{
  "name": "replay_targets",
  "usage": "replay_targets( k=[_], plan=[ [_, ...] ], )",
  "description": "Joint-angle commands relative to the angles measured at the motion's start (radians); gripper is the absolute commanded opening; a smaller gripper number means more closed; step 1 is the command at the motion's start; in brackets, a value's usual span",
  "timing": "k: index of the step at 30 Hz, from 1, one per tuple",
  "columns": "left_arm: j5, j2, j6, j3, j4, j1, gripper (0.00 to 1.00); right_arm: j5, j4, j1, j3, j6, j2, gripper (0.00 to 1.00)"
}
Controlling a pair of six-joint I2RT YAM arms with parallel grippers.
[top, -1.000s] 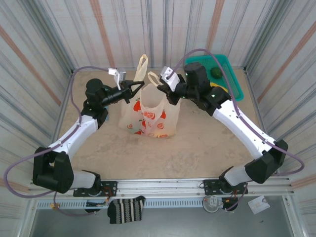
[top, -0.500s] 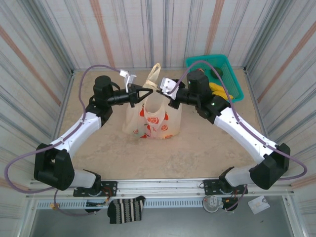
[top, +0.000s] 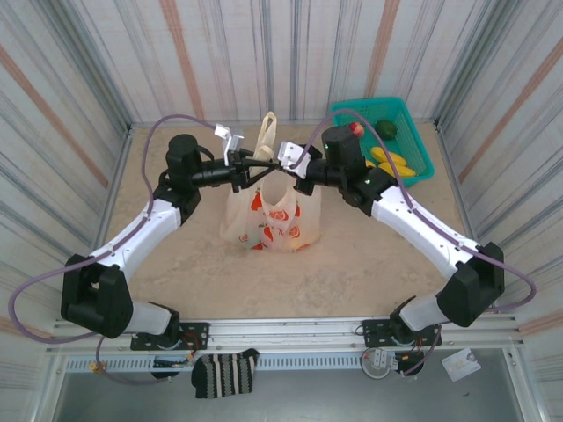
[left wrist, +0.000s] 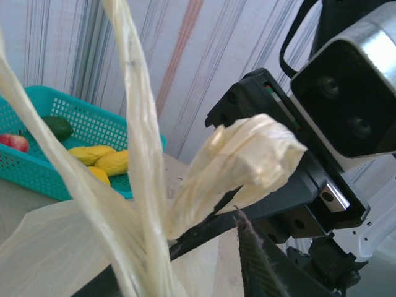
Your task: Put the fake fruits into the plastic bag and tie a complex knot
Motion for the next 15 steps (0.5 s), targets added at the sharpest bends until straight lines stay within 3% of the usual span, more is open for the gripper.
replay_targets(
  k=[1, 7, 15],
  plan=[
    [0.04, 0.009, -0.01, 0.02, 0.051, -0.009, 0.43, 0.0, -0.006, 0.015, 0.041, -0.022, 0.023, 0.0],
    [0.033, 0.01, -0.004, 0.022, 0.041, -0.009, 0.54, -0.002, -0.01, 0.029, 0.043, -0.046, 0.03, 0.0],
    [0.018, 0.011, 0.011, 0.022, 0.016, -0.009, 0.59, 0.03, -0.022, 0.06, 0.039, -0.097, 0.04, 0.0]
  ],
)
